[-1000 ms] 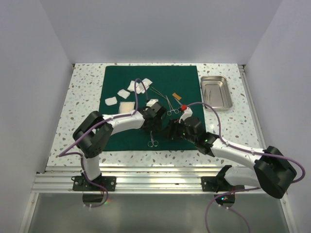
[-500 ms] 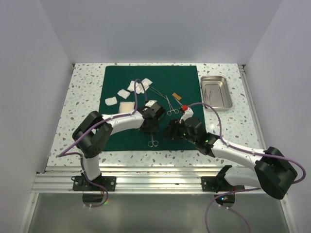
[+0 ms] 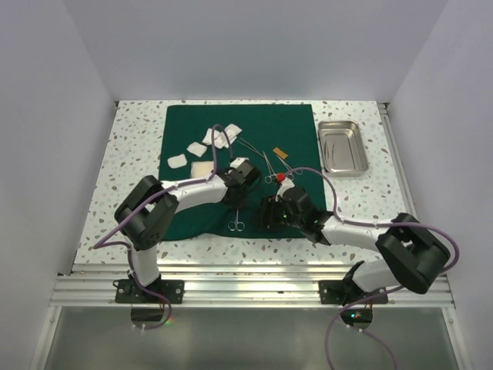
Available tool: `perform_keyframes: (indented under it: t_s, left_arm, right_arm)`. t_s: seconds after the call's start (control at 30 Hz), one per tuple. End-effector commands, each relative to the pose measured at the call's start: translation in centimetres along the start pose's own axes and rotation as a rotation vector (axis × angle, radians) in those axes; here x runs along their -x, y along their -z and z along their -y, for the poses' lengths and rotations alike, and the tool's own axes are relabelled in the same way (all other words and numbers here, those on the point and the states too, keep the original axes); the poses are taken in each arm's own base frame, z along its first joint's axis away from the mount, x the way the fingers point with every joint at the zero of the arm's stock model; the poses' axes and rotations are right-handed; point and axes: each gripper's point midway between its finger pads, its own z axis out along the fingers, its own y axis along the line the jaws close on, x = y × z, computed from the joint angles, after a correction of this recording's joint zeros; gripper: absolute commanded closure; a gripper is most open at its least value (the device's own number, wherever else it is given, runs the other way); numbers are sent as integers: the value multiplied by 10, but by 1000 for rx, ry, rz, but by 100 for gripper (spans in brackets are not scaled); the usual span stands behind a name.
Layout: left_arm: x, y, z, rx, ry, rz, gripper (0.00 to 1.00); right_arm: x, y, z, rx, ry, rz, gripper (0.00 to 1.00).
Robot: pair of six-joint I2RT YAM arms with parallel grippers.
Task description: Prepare the surgical pack
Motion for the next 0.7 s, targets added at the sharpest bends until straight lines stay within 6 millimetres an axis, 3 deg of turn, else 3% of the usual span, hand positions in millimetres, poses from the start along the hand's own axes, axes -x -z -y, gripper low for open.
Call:
perform_keyframes:
  t_s: [0.0, 0.13, 0.33, 0.67]
  left_arm:
    - [-51, -29, -3, -29, -22, -162, 90]
    - [-51, -30, -3, -50, -8, -164, 100]
    - [-46, -26, -1, -114, 39, -151, 100]
    - [-48, -25, -6, -211, 134, -127, 100]
  right_arm:
    - [1, -10, -30, 116, -23, -32, 38]
    - [-7, -18, -31, 123, -28, -64, 37]
    - [-13, -27, -34, 149, -96, -75, 36]
    - [-25, -47, -19, 99, -229, -94, 36]
